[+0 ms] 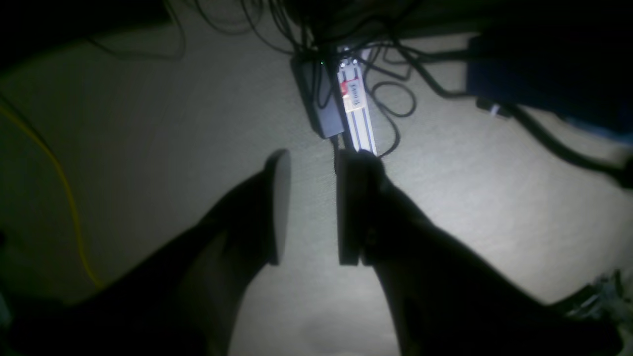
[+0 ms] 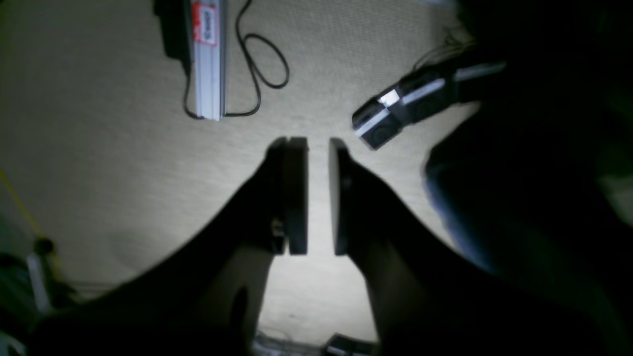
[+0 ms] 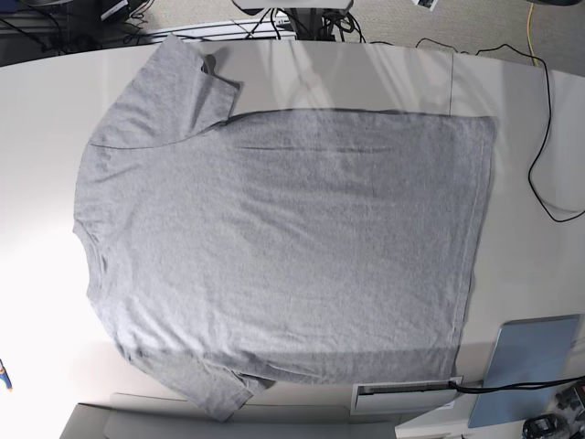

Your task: Fold the T-shirt properly

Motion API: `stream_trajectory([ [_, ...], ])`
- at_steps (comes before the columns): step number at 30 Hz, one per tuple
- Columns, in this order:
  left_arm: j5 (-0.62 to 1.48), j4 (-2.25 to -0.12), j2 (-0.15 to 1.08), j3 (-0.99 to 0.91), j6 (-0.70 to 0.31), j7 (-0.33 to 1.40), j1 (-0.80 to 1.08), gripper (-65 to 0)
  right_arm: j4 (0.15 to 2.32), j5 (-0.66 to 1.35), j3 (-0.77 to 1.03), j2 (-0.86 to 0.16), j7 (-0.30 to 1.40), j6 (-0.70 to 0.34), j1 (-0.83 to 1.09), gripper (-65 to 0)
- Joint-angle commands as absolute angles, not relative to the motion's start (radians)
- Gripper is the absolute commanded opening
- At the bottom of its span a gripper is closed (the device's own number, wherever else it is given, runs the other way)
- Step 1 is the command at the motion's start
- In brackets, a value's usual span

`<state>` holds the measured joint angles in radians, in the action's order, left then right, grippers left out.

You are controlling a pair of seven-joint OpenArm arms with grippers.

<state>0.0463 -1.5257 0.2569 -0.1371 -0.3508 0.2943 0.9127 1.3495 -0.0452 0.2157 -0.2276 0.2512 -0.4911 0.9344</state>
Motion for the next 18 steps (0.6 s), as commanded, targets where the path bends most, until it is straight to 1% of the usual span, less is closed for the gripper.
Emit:
stream_trajectory([
  [1, 0.030, -1.601, 0.284, -0.141, -0.356, 0.295, 0.965, -46.9, 1.424, -0.040, 0.224, -0.251, 0.250, -0.493, 0.994, -57.1],
  [3, -0.024, -1.731, 0.323, -0.141, -0.331, 0.300, 1.035, -46.9, 1.563, -0.041, 0.224, -0.280, 0.268, -0.493, 1.082, -57.1],
  [7, -0.209, -1.957, 0.410, -0.141, -0.194, 0.305, 1.148, -46.9, 1.810, -0.041, 0.231, -0.343, 0.317, -0.492, 1.235, -57.1],
  [9, -0.304, -2.054, 0.463, -0.141, -0.140, 0.337, 1.184, -46.9, 1.922, -0.042, 0.252, -0.363, 0.345, -0.491, 1.292, -57.1],
  [11, -0.385, -2.139, 0.520, -0.141, -0.106, 0.379, 1.205, -46.9, 2.027, -0.043, 0.293, -0.365, 0.372, -0.491, 1.309, -57.1],
  [15, -0.486, -2.266, 0.636, -0.141, -0.098, 0.426, 1.206, -46.9, 2.218, -0.045, 0.406, -0.365, 0.411, -0.490, 1.309, -57.1],
  [18, -0.498, -2.315, 0.722, -0.141, -0.147, 0.426, 1.178, -46.9, 2.326, -0.047, 0.494, -0.365, 0.434, -0.490, 1.309, -57.1],
])
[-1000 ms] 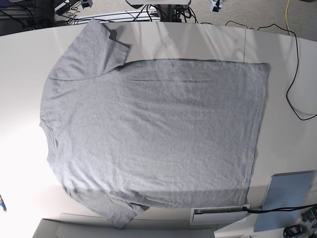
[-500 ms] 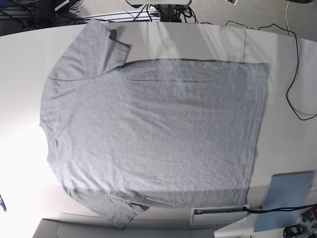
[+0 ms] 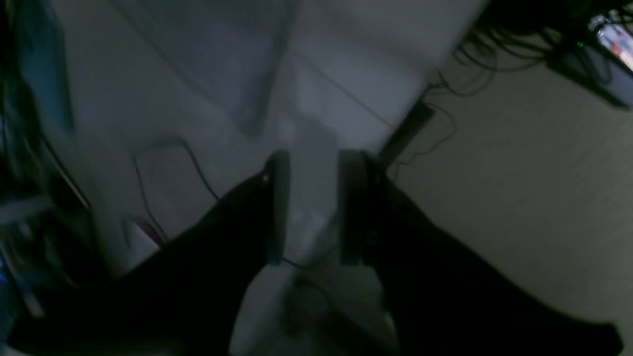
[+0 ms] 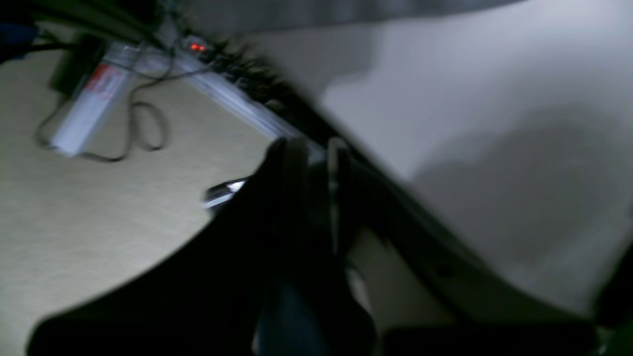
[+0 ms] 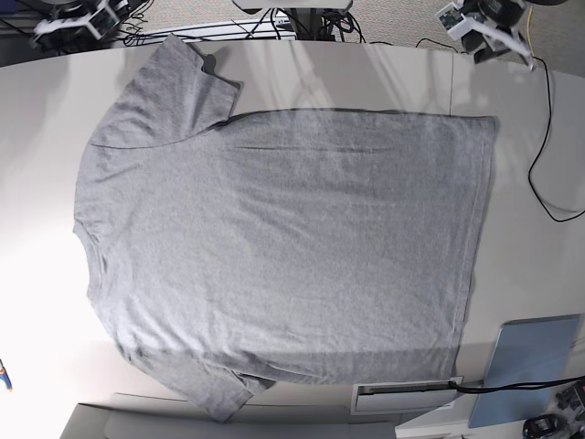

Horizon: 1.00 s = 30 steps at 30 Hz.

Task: Fold the T-shirt properly
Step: 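Move both grippers down to the shoulder corners at the collar edge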

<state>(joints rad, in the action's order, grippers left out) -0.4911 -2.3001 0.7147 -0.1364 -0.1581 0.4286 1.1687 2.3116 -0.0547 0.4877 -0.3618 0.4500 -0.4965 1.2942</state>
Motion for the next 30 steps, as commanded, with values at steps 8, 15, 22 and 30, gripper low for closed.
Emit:
stream_trajectory([
  [8, -0.469, -2.309, 0.784, -0.141, -0.392, 0.438, 0.960, -40.0, 2.356, -0.281, 0.597, -0.366, 0.435, -0.497, 1.309, -51.1],
  [15, -0.377, -2.181, 0.784, -0.140, -0.458, 0.410, 0.788, -33.1, 2.356, -0.338, 0.596, -0.366, 0.422, -0.634, 1.188, -28.4],
  [22, -0.373, -2.017, 0.781, -0.139, -0.475, 0.324, 0.683, -33.2, 2.356, -0.338, 0.596, -0.367, 0.392, -0.638, 1.144, -28.4],
  [30, -0.374, -1.846, 0.776, -0.136, -0.525, 0.216, 0.588, -33.2, 2.356, -0.338, 0.596, -0.369, 0.389, -0.639, 1.144, -28.4],
])
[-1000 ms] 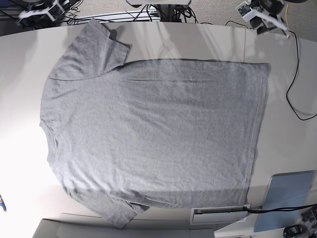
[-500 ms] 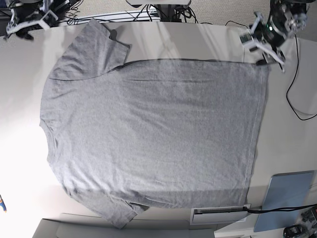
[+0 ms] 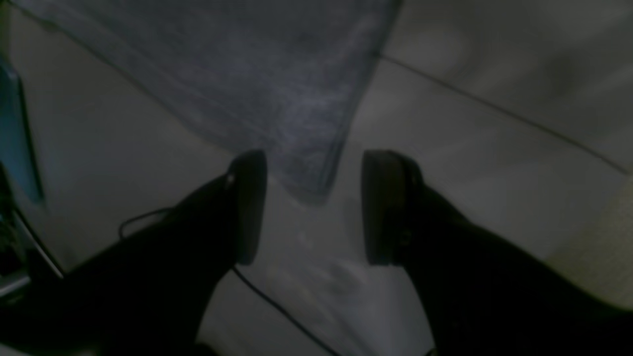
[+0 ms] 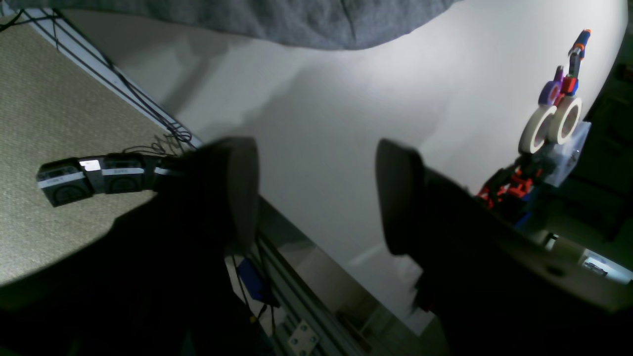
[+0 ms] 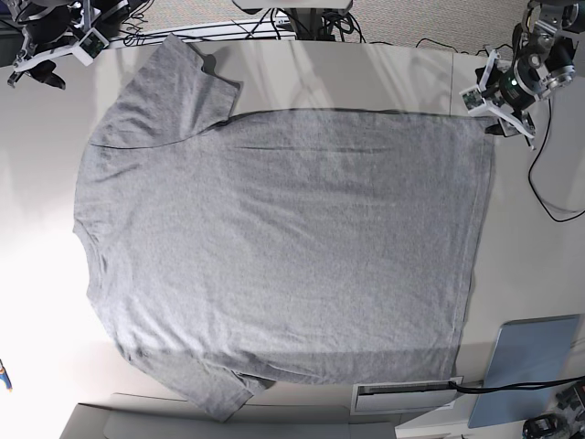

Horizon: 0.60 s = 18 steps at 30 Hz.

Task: Fold the T-shirt properly
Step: 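Move both grippers down to the shoulder corners at the collar edge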

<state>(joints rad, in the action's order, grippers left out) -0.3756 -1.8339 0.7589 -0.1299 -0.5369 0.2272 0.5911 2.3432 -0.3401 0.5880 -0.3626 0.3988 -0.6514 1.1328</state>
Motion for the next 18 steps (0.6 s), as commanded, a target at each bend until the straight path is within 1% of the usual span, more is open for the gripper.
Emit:
stream_trajectory([
  [1, -0.374, -1.833, 0.776, -0.131, -0.525, 0.216, 0.579, -33.2, 2.356, -0.338, 0.596, -0.369, 0.389, -0.639, 1.144, -28.4],
  [5, -0.376, -1.785, 0.776, -0.058, -0.505, 0.217, 0.532, -33.2, 2.356, -0.338, 0.596, -0.368, 0.389, -0.639, 1.144, -28.4],
  [10, -0.426, -1.692, 0.776, 0.084, -0.398, 0.268, 0.435, -33.2, 2.356, -0.338, 0.597, -0.368, 0.413, -0.638, 1.144, -28.4],
  [12, -0.426, -1.656, 0.776, 0.099, -0.405, 0.272, 0.400, -33.2, 2.356, -0.338, 0.597, -0.368, 0.422, -0.638, 1.145, -28.4],
  [15, -0.426, -1.621, 0.776, 0.102, -0.448, 0.272, 0.368, -33.2, 2.356, -0.338, 0.597, -0.369, 0.418, -0.638, 1.144, -28.4],
  [18, -0.427, -1.600, 0.776, 0.102, -0.466, 0.273, 0.356, -33.3, 2.356, -0.338, 0.597, -0.369, 0.414, -0.639, 1.144, -28.4],
])
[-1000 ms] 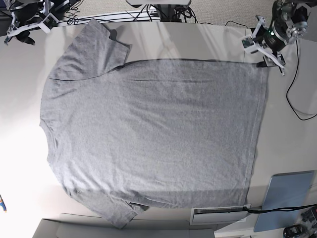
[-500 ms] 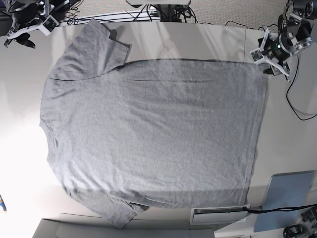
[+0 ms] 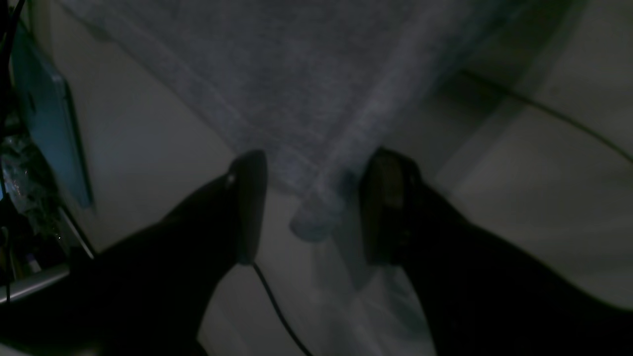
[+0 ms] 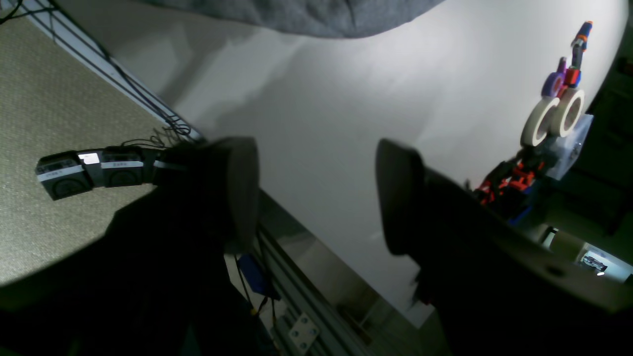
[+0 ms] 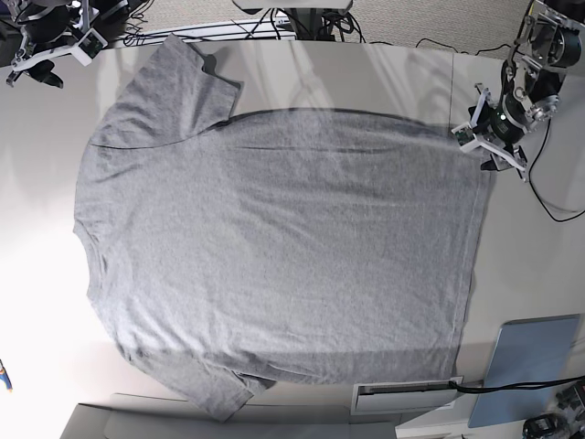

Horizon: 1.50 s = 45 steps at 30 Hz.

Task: Fold the T-shirt properly
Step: 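Move both grippers down to the shoulder corners at the collar edge, then grasp the shirt's shoulder edge with both grippers and lift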

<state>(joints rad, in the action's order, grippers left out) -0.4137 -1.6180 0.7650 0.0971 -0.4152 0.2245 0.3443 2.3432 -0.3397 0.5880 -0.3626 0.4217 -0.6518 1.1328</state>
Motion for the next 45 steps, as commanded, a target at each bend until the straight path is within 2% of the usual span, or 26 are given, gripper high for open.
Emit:
stream_trajectory([
  [1, -0.427, -1.597, 0.777, 0.102, -0.480, 0.273, 0.357, -33.3, 2.356, -0.338, 0.597, -0.369, 0.414, -0.639, 1.144, -28.4],
  [3, -0.427, -1.597, 0.776, 0.102, -0.542, 0.272, 0.357, -36.9, 2.356, -0.339, 0.597, -0.369, 0.414, -0.641, 1.144, -28.4],
  [4, -0.427, -1.597, 0.776, 0.102, -0.570, 0.273, 0.357, -41.3, 2.356, -0.340, 0.597, -0.369, 0.411, -0.649, 1.144, -28.4],
  [7, -0.427, -1.597, 0.776, 0.102, -0.604, 0.272, 0.357, -62.2, 2.356, -0.389, 0.596, -0.369, 0.342, -0.698, 1.144, -28.4],
  [8, -0.427, -1.597, 0.776, 0.102, -0.602, 0.273, 0.357, -65.0, 2.356, -0.405, 0.596, -0.369, 0.307, -0.698, 1.144, -28.4],
  [13, -0.435, -1.597, 0.776, 0.102, -0.600, 0.272, 0.360, -65.0, 2.356, -0.524, 0.576, -0.375, 0.171, -0.698, 1.108, -28.4],
  [19, -0.435, -1.601, 0.776, 0.102, -0.600, 0.270, 0.360, -65.0, 2.273, -0.561, 0.397, -0.446, 0.247, -0.698, 0.993, -28.5],
  [23, -0.442, -1.604, 0.776, 0.102, -0.599, 0.269, 0.360, -65.0, 2.202, -0.596, 0.293, -0.497, 0.304, -0.661, 0.915, -28.5],
  [31, -0.453, -1.606, 0.776, 0.102, -0.566, 0.269, 0.360, -65.0, 2.063, -0.583, 0.261, -0.585, 0.300, -0.661, 0.821, -28.5],
  [36, -0.453, -1.607, 0.775, 0.102, -0.567, 0.269, 0.360, -65.0, 2.002, -0.569, 0.236, -0.593, 0.270, -0.663, 0.787, -28.5],
  [45, -0.453, -1.607, 0.776, 0.102, -0.567, 0.270, 0.360, -65.0, 1.913, -0.603, 0.030, -0.593, 0.340, -0.654, 0.650, -28.5],
])
